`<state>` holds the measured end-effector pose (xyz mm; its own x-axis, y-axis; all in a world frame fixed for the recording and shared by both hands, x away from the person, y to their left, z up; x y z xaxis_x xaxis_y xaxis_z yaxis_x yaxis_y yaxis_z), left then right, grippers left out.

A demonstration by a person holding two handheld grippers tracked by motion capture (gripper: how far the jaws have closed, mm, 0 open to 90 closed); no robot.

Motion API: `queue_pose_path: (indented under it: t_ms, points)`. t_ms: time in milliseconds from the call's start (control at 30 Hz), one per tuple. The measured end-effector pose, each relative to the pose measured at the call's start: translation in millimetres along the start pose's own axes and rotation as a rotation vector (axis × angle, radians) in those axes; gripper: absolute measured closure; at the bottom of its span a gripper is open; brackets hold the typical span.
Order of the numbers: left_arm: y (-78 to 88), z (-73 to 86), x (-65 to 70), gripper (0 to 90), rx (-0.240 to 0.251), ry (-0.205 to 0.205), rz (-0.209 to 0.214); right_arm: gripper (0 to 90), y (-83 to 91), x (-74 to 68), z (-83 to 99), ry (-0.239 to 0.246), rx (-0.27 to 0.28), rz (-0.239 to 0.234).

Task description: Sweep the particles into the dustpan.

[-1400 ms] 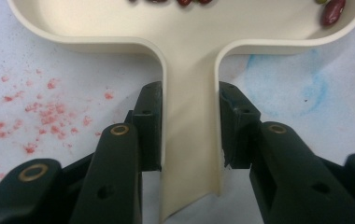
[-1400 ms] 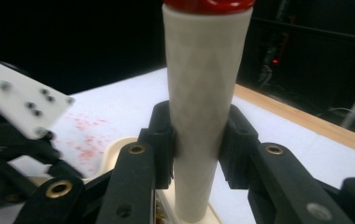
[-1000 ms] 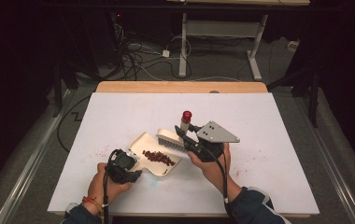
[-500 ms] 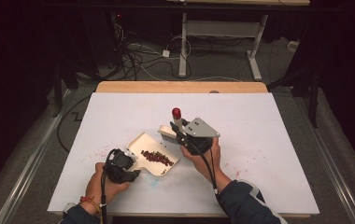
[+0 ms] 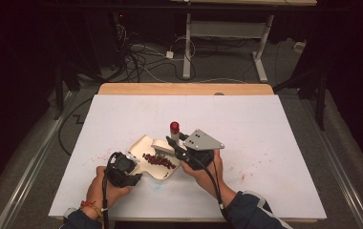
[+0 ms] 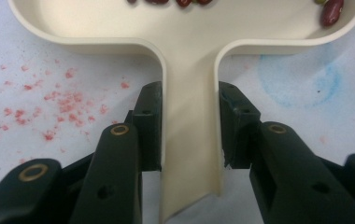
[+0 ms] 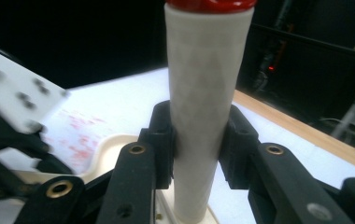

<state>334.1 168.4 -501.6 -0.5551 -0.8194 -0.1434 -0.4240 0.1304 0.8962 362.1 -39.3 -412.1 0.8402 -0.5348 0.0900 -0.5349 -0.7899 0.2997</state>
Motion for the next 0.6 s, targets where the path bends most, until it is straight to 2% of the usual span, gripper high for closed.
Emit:
queue_pose_path:
  t_ms: [67,200,300,433,600]
  points:
    - [-0.2,-0.1,-0.1,62.7,0.000,0.000,0.000,70.1,8.8,0.2,-5.0,-0.023,0.024,-0.011]
    - [-0.2,-0.4,-0.4,62.7,0.002,0.000,-0.001,70.1,17.2,3.5,-8.9,-0.010,0.041,0.005]
    - [-0.6,-0.3,-0.6,62.7,0.003,0.002,0.002,70.1,21.7,11.4,-9.0,-0.014,0.040,0.025]
    - [0.7,-1.1,-0.4,62.7,0.011,0.004,-0.004,70.1,18.7,20.1,-2.8,0.002,0.016,0.080]
    - [-1.5,-3.9,0.7,62.7,0.019,0.020,-0.012,70.1,7.9,12.6,3.5,0.016,-0.008,0.061]
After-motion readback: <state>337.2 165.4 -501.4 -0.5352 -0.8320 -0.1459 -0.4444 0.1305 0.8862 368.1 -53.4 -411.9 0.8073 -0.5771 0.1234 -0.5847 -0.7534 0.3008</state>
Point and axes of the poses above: each handheld gripper's, and its own axes: y roughly backward along the jaws, z roughly out of its underside, x roughly to its right, the point moved 4 cm from there along -y, roughly forward along the jaws, and after that the axes turned 10 degrees about -z, right-handed, at the moved point
